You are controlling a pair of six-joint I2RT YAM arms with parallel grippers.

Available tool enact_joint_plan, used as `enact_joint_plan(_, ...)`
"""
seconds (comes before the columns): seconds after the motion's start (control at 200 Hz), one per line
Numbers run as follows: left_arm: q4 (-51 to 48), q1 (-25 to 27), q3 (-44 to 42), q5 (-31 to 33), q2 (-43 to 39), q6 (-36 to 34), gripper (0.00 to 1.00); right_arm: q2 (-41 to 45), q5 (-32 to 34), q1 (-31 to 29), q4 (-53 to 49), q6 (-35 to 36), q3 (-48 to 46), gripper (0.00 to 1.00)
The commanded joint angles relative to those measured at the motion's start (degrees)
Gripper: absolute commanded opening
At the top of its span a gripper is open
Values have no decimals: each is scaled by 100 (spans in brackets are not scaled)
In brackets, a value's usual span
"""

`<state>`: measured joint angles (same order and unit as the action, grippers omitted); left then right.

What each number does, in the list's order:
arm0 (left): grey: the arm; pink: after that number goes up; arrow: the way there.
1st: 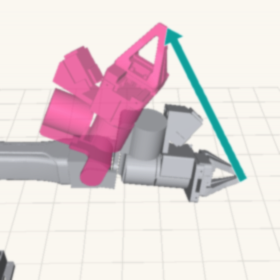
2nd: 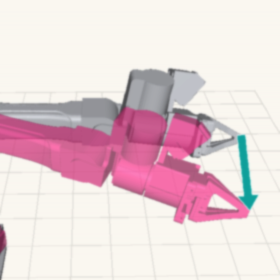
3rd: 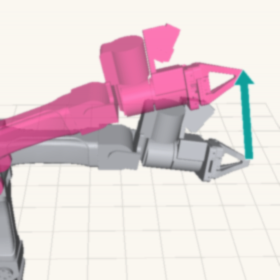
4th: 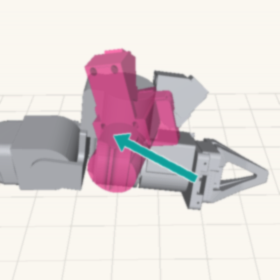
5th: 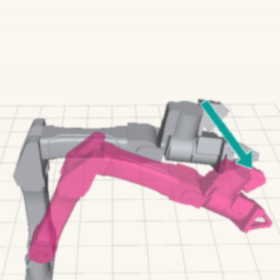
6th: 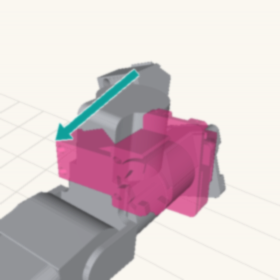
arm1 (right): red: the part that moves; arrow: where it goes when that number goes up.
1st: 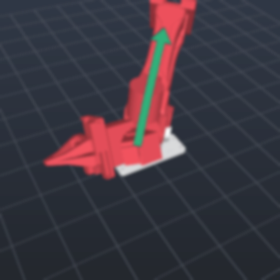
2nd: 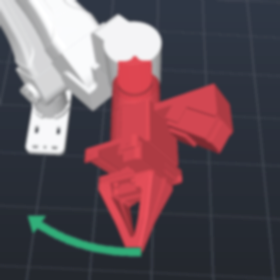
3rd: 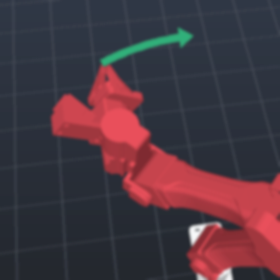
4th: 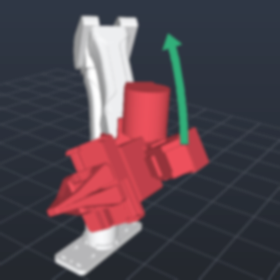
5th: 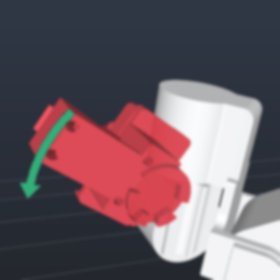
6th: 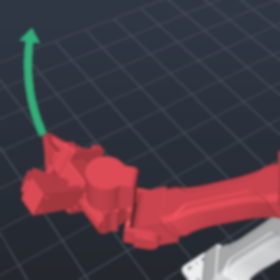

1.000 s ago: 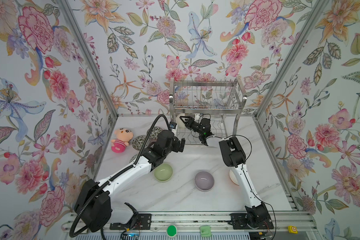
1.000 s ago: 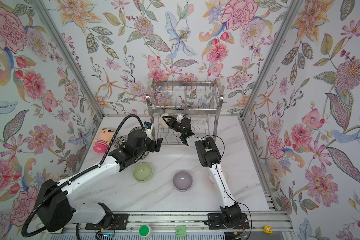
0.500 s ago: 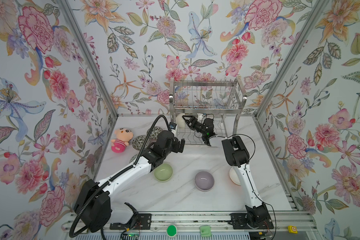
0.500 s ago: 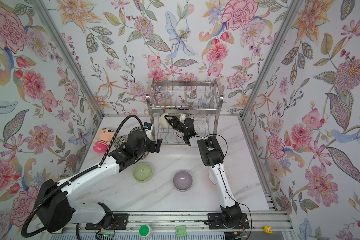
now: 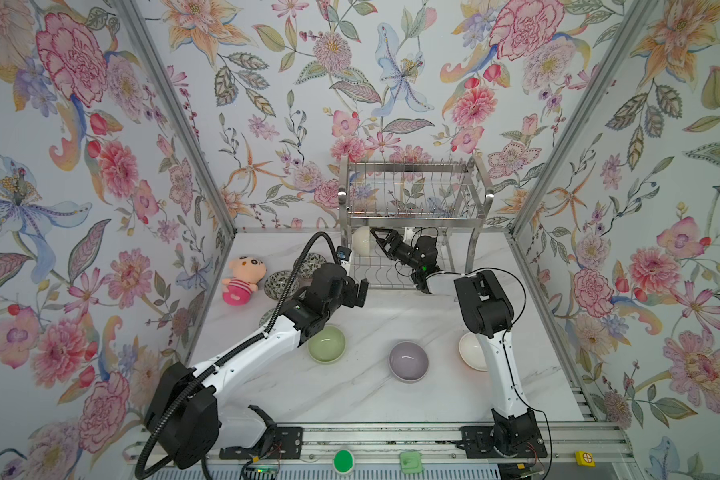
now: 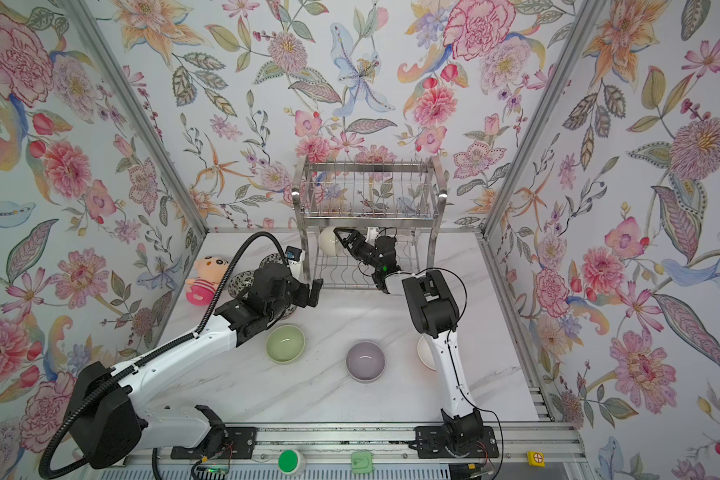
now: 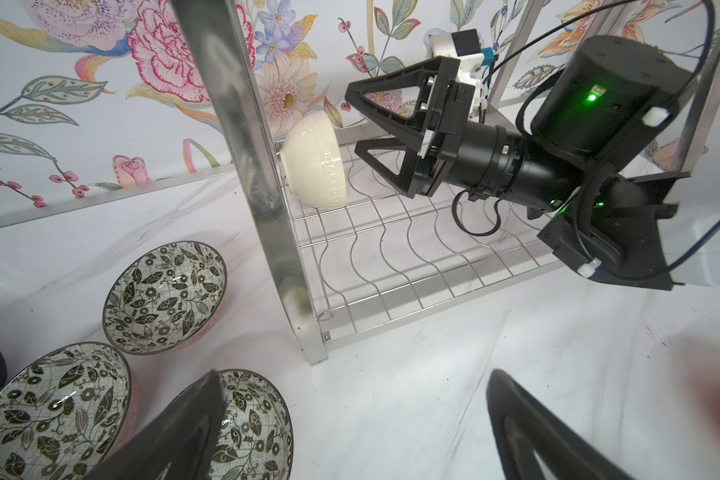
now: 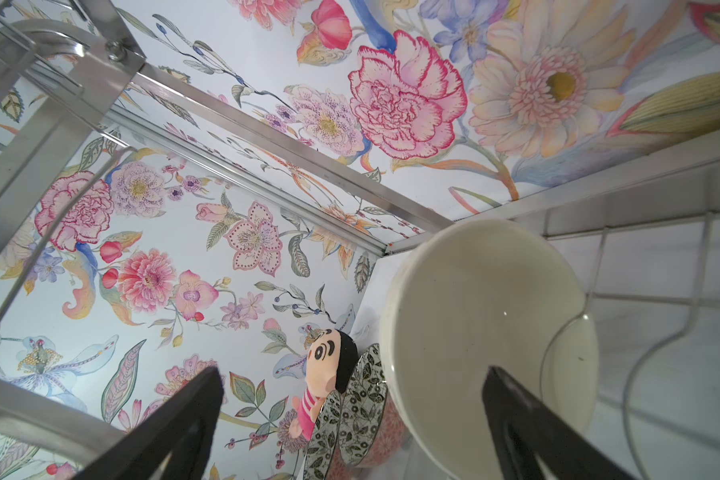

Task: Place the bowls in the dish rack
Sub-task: 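Open the right gripper and draw it back from the cream bowl, then move the right gripper over the lilac bowl while the left gripper hovers nearby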

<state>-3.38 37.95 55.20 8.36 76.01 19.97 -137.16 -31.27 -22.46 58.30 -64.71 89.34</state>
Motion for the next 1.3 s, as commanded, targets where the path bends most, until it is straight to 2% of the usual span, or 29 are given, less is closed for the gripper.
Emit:
enact_joint_plan(0.0, 93, 56, -170, -32, -224, 69, 99, 506, 59, -4, -29, 303, -400, 99)
enact_joint_plan(0.215, 190, 69, -422, -513, -276, 94, 100, 1362, 270, -119, -1597, 1278, -952, 99)
enact_joint_plan(0.395, 893, 262, -1045, -750, -528, 185, 99, 1983, 364, -108, -2587, 1782, -1399, 99)
enact_joint_plan(0.51, 973, 380, -1176, -835, -481, 294, 100, 2378, 534, -123, -3300, 2258, -1632, 99)
enact_joint_plan(0.771, 726, 1003, -1145, -878, 138, 440, 99, 3248, 1437, -222, -5124, 3730, -2015, 99)
enact_joint_plan(1.101, 357, 1373, -817, -1143, 624, 500, 99, 4410, 2742, -348, -6115, 4804, -2898, 99)
enact_joint_plan(1.296, 187, 1673, -621, -1093, 991, 413, 99, 4897, 3190, -389, -6264, 5110, -3372, 99)
